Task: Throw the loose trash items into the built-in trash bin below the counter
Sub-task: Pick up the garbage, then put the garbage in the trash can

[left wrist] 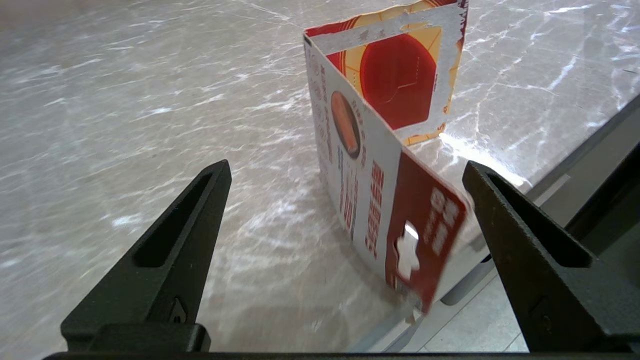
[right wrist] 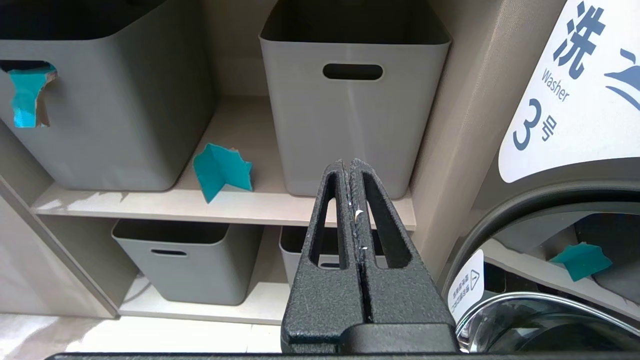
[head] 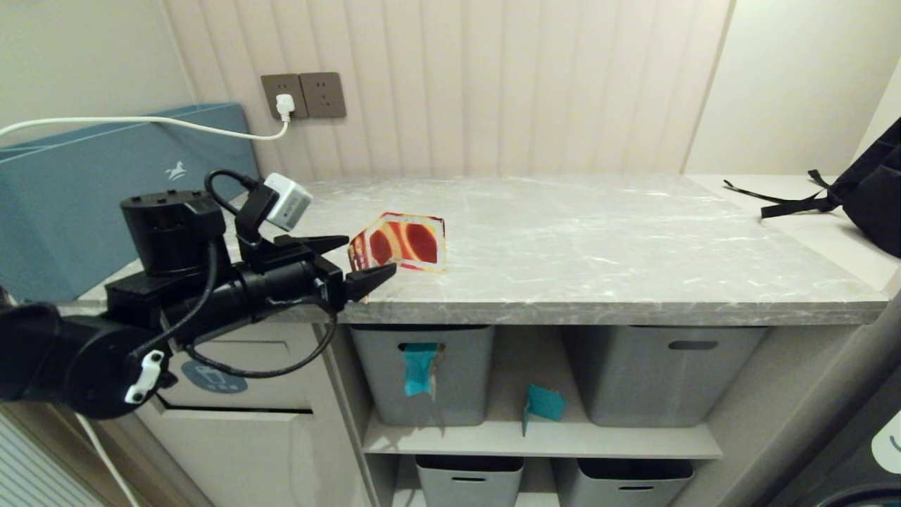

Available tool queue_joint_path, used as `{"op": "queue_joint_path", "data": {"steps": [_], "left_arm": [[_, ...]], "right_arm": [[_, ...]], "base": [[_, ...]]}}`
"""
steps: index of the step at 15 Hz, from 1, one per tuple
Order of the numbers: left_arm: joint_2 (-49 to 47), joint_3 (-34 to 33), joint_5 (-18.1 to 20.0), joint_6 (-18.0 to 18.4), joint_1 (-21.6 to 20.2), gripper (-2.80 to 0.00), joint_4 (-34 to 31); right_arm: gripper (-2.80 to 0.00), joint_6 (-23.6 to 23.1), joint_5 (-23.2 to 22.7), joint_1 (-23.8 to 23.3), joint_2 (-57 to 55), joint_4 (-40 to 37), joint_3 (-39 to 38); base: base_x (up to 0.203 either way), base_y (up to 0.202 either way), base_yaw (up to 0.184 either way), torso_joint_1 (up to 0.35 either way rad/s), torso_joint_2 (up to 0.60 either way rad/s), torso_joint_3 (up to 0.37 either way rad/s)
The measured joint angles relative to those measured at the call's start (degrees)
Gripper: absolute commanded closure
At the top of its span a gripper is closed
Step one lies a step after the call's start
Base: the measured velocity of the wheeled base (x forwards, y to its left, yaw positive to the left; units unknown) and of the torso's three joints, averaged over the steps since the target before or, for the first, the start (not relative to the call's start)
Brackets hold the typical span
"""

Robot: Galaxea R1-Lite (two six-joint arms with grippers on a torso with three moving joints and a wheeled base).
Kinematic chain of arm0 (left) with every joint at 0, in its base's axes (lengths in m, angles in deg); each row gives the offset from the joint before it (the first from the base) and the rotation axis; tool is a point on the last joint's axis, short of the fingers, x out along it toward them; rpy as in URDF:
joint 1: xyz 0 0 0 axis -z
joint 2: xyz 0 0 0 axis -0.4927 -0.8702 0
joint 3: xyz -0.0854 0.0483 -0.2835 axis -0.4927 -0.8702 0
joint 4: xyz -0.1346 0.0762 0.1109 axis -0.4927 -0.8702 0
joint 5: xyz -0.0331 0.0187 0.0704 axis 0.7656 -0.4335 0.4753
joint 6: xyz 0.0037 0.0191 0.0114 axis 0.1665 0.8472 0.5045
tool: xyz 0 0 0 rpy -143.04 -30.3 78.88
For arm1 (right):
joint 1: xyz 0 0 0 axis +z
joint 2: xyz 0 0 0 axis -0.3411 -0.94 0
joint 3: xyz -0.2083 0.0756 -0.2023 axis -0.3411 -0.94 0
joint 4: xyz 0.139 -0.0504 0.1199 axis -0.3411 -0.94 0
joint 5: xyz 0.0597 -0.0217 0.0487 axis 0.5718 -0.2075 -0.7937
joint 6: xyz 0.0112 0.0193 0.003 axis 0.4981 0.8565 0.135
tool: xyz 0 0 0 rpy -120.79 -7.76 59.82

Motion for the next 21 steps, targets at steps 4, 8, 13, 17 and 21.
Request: {"op": "queue_joint_path", "data": {"steps": [4, 8, 13, 17, 21], "left_arm": [[-3.1, 1.9, -0.3, 0.0, 0.3, 0.00, 0.9], [-4.6, 3.5, -1.1, -0.3, 0.3, 0.00, 1.0], [-1.7, 1.9, -1.2, -0.6, 0.5, 0.00, 0.6], [8.5, -5.2, -1.8, -1.2, 0.5, 0.00, -3.9], [22.4, -10.9, -5.3, -2.6, 0.1, 0.00, -14.2]], "right_arm": [[0.00, 0.0, 0.0, 0.0, 0.0, 0.0, 0.0], [0.00, 0.0, 0.0, 0.0, 0.0, 0.0, 0.0], [0.00, 0.0, 0.0, 0.0, 0.0, 0.0, 0.0], [0.00, 0.0, 0.0, 0.0, 0.0, 0.0, 0.0], [0.00, 0.0, 0.0, 0.0, 0.0, 0.0, 0.0]], "base": [[0.000, 0.000, 0.000, 0.000, 0.00, 0.000], [0.000, 0.000, 0.000, 0.000, 0.00, 0.000], [0.000, 0.000, 0.000, 0.000, 0.00, 0.000], [0.000, 0.000, 0.000, 0.000, 0.00, 0.000], [0.000, 0.000, 0.000, 0.000, 0.00, 0.000]]}}
